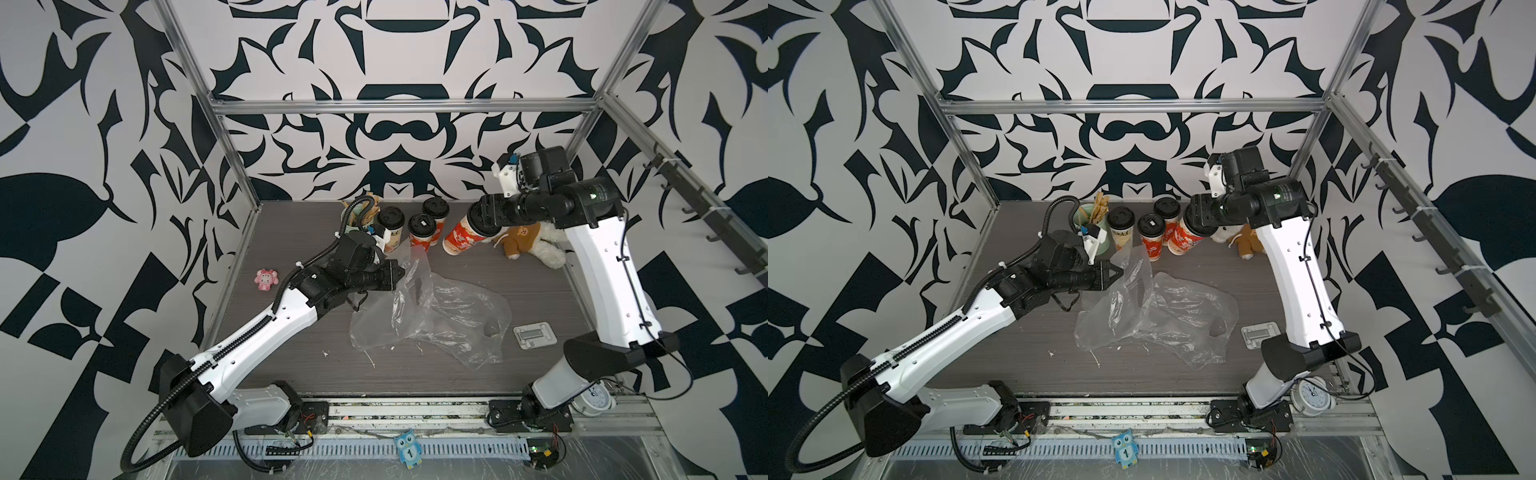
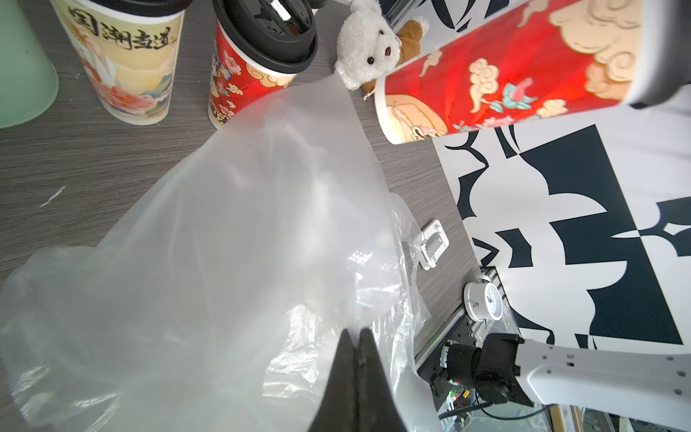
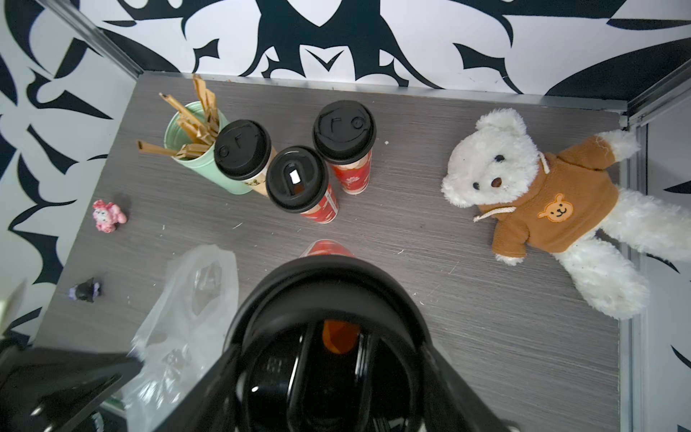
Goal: Pack milk tea into plastic carrier bags
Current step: Place the milk tea cup in the plastic carrier bag.
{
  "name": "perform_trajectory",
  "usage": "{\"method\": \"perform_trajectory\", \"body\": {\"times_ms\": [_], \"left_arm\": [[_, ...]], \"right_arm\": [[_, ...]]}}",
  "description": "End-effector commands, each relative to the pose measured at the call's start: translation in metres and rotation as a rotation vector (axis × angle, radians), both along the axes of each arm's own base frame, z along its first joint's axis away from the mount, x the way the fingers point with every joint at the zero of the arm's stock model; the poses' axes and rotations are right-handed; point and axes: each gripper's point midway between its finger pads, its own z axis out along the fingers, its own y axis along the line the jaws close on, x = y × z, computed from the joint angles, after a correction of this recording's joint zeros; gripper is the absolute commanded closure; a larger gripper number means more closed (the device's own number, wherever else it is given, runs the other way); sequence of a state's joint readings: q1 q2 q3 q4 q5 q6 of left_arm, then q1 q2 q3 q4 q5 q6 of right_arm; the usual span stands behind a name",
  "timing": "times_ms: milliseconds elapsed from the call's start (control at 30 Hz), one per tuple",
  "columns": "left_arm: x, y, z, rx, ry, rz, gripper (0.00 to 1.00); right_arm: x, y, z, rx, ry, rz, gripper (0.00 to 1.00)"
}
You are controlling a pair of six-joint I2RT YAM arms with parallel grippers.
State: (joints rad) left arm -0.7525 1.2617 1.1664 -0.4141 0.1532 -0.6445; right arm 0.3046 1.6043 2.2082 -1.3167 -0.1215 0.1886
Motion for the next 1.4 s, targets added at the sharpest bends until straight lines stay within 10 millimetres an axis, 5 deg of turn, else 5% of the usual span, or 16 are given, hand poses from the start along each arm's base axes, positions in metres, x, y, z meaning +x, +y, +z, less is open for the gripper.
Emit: {"method": "perform_trajectory", "body": {"times_ms": [0,233,600,1100,1367], "left_arm": [[0.006,-0.002,0.001,-0.027,0.000,0.027,1.00],[0.010,-0.003,0.000,-0.061,0.015,0.059,1.00],[0.016,-0.002,0.004,-0.108,0.021,0.113,1.00],[0.015,0.001,0.028,-0.206,-0.026,0.140,1.00],[0.028,0.010,0.033,-0.241,-0.066,0.231,1.00]], "right_arm": [[-0.029,0.003,0.020,0.059,-0.025,0.029,0.52],[-0.060,0.020,0.034,0.127,-0.036,0.099,0.53],[-0.075,0.058,0.042,0.205,-0.064,0.204,0.55],[-0.062,0.086,-0.001,0.247,0.015,0.237,0.56],[-0.074,0.096,-0.012,0.282,0.082,0.274,0.57]]}}
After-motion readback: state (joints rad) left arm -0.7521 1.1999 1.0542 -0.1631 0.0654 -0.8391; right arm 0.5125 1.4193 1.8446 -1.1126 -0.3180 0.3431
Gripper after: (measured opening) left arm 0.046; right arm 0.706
